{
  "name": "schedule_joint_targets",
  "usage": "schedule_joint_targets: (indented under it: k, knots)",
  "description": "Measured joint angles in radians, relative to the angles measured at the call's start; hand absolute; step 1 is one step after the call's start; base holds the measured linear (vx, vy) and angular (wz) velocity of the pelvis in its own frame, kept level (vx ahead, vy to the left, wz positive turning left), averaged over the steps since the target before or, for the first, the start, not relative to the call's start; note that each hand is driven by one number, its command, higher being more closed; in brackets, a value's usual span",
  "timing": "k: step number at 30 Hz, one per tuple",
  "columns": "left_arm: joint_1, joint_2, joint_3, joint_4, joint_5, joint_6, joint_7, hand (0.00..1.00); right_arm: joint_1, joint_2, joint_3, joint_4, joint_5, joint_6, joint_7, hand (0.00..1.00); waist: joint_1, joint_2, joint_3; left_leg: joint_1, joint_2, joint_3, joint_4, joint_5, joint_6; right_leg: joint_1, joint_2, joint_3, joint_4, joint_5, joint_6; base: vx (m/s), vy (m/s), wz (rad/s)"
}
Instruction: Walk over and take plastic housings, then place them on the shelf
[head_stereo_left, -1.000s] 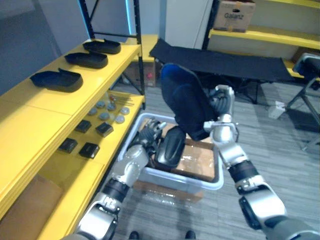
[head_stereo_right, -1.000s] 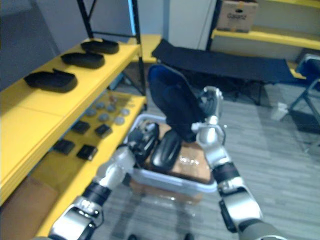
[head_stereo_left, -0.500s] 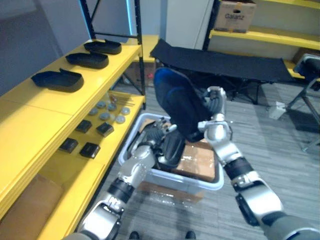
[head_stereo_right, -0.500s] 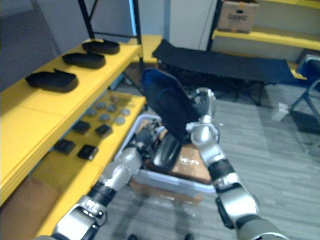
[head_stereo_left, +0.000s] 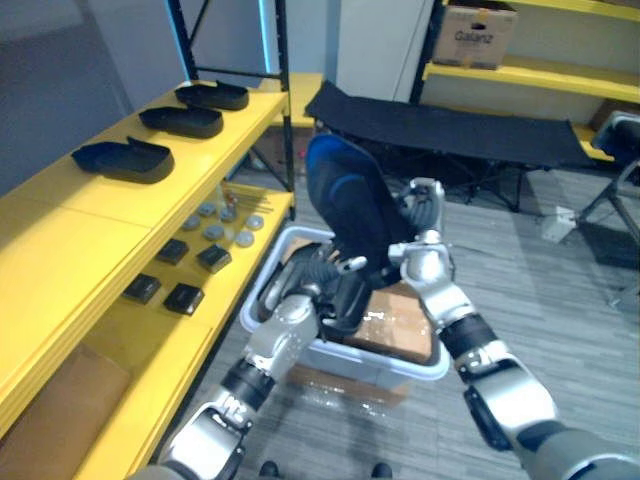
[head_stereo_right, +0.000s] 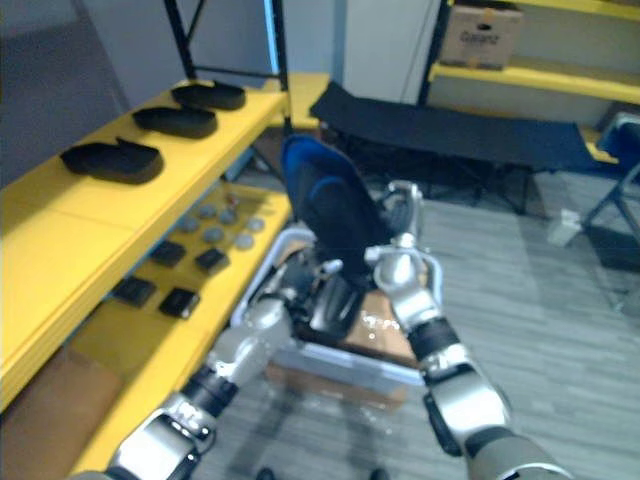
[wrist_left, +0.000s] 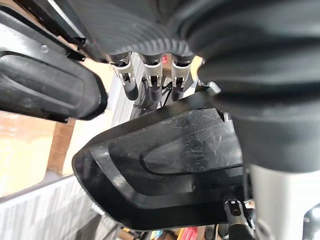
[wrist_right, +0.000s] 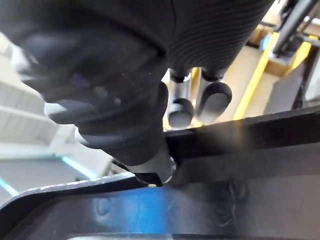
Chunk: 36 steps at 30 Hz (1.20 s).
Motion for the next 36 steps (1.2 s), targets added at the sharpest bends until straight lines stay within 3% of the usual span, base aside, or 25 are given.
schedule_joint_targets:
  k: [17,24,28,31,32,36]
  knots:
    - [0.008,-0.009,0.013,0.05,0.009,-0.039,0.107,0.0,-0.002,0.108,0.084,0.033,0.034,0.0,-0.056,1.0,0.032,0.001,0.0,0.006,0.003,-0.005,0.0,0.002,-0.002,0.009,0.002,-0.005,0.0,0.0,-0.002,0.0,-0.001,0.0]
    - [0.029,-0.017,0.037,0.076,0.008,-0.08,0.168,0.0,0.025,0.134,0.12,0.033,0.055,0.005,-0.061,1.0,0.041,0.0,0.0,0.019,0.006,-0.009,-0.001,0.002,-0.002,0.024,0.005,-0.011,-0.009,-0.005,-0.006,0.0,0.0,0.0]
    - [0.041,-0.022,0.06,0.077,-0.01,-0.145,0.187,0.0,0.059,0.157,0.149,0.033,0.073,0.021,-0.078,1.0,0.042,0.0,0.0,0.018,0.01,-0.024,-0.002,0.003,-0.005,0.032,0.009,-0.026,-0.009,-0.007,-0.009,0.0,-0.014,0.08]
    - [0.052,-0.03,0.083,0.077,-0.052,-0.16,0.198,0.0,0.07,0.175,0.159,0.032,0.074,0.022,-0.098,1.0,0.044,0.0,0.0,0.019,0.014,-0.026,-0.002,0.004,-0.006,0.035,0.013,-0.028,-0.01,-0.008,-0.01,0.0,-0.005,0.03]
    - [0.057,-0.031,0.083,0.077,-0.054,-0.164,0.198,1.0,0.07,0.176,0.162,0.029,0.074,0.022,-0.1,1.0,0.044,0.0,0.0,0.019,0.014,-0.026,-0.002,0.004,-0.006,0.035,0.013,-0.028,-0.01,-0.008,-0.01,0.0,0.0,0.0]
    - [0.069,-0.05,0.083,0.078,-0.13,-0.202,0.197,1.0,0.074,0.177,0.163,-0.004,0.074,0.022,-0.102,1.0,0.044,0.0,0.0,0.02,0.016,-0.025,-0.002,0.004,-0.007,0.036,0.015,-0.028,-0.01,-0.008,-0.01,0.0,0.0,0.0]
